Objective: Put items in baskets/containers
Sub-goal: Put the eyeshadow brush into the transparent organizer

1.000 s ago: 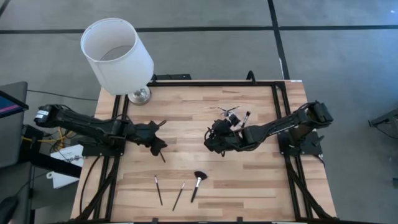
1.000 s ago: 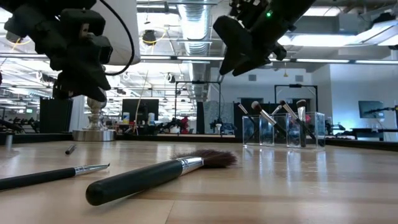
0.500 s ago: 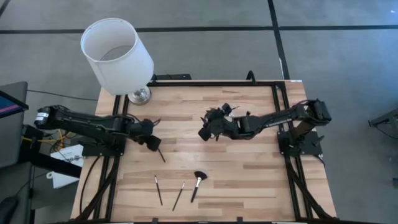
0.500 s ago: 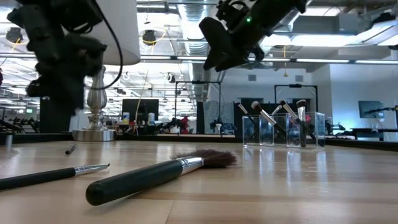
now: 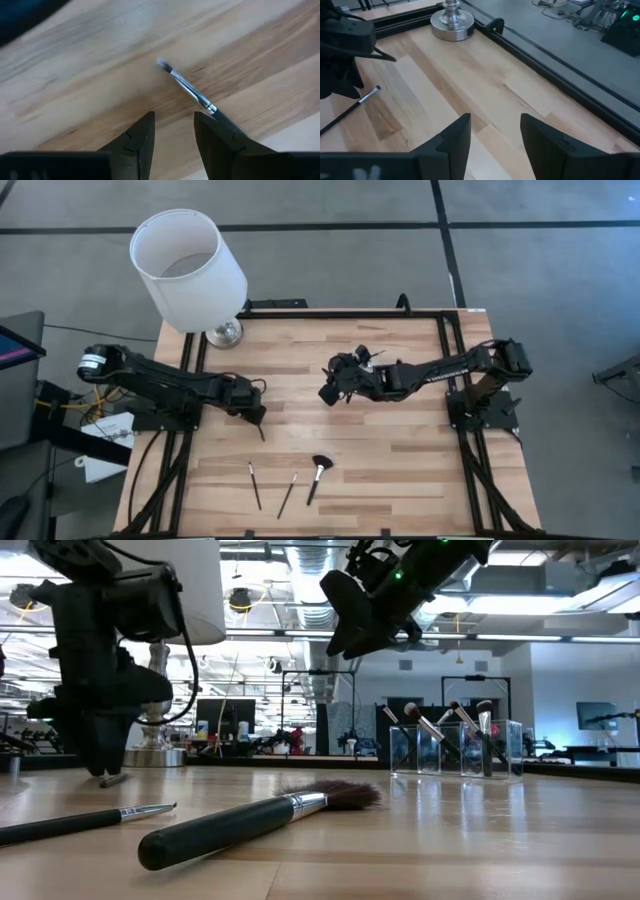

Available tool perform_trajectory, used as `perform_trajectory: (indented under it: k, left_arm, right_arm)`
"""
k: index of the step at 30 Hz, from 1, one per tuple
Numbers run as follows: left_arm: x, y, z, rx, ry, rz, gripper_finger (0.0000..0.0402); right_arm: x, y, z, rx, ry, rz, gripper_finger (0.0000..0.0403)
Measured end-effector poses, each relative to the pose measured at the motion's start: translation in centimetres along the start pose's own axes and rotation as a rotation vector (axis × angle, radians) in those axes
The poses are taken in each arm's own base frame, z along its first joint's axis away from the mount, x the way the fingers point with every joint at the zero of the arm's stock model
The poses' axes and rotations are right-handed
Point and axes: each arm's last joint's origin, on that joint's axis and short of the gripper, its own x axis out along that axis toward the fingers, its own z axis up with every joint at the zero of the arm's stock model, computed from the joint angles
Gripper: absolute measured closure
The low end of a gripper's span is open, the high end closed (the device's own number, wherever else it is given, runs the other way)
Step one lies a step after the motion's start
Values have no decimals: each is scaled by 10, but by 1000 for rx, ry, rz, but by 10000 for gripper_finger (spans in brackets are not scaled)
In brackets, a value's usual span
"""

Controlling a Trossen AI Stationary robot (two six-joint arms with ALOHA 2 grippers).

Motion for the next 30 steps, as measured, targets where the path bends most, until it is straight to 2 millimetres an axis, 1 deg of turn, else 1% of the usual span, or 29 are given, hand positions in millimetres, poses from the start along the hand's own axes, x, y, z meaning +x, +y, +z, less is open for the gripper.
perform_trajectory:
  k: [4,10,13,18,25,30]
  left_arm:
    - [-5,-1,2,-28,-46,-32,268]
    - [-18,1,5,-46,-127,-91,268]
    - [-20,1,6,-52,-151,-96,268]
    - [-15,-1,8,-85,-193,-64,268]
    - [-1,-6,8,-79,-176,-26,268]
    - [5,-7,7,-121,-168,-6,268]
  right_arm:
    - [-3,4,-2,-8,0,12,245]
    - [-7,10,-11,-35,15,29,251]
    - [-7,10,-15,-36,22,30,253]
    - [-7,10,-17,-17,29,26,257]
    - [-10,14,-19,-25,28,38,264]
    - [-14,19,-20,-34,26,54,268]
